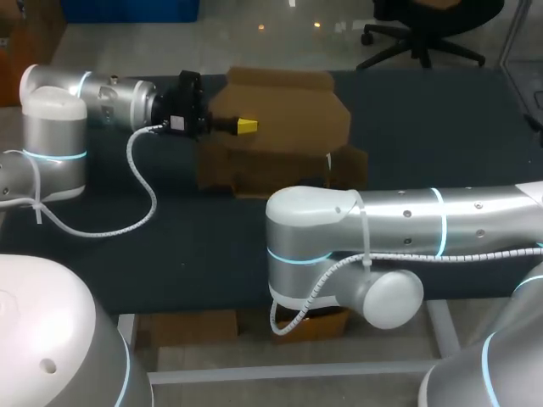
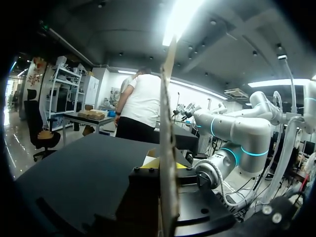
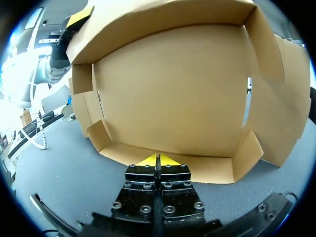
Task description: Assemble the packaging by folding the flat box into shape, placing the metal phone stand inside, and closing the box properly
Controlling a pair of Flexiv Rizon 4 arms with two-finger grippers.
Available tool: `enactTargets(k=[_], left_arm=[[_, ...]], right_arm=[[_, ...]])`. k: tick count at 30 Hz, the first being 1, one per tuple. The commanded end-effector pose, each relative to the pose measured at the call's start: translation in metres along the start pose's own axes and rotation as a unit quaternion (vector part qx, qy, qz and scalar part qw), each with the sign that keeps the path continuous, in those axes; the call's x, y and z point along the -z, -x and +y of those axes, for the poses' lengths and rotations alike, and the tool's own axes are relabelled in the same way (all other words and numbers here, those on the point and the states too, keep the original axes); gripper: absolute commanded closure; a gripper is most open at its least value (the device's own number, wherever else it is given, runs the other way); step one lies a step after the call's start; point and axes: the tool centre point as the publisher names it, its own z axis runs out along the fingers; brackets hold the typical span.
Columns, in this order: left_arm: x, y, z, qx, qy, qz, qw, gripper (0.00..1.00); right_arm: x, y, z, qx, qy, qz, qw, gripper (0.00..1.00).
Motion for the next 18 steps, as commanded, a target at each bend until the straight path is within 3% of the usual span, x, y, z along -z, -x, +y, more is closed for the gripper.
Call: enactTargets(k=[1,18], left_arm=[[0.001,-0.0001,0.004,0.0,0.0,-0.001,1.0,1.0],[0.0014,-0.0005,0.0037,-0.002,0.001,-0.002,1.0,1.0]], right_arm=[[-0.0022,-0.0011,-0.0036,0.0,0.0,-0.003,1.0,1.0],[0.0003,-0.0017,-0.0021,0.0,0.004,-0.003,1.0,1.0]])
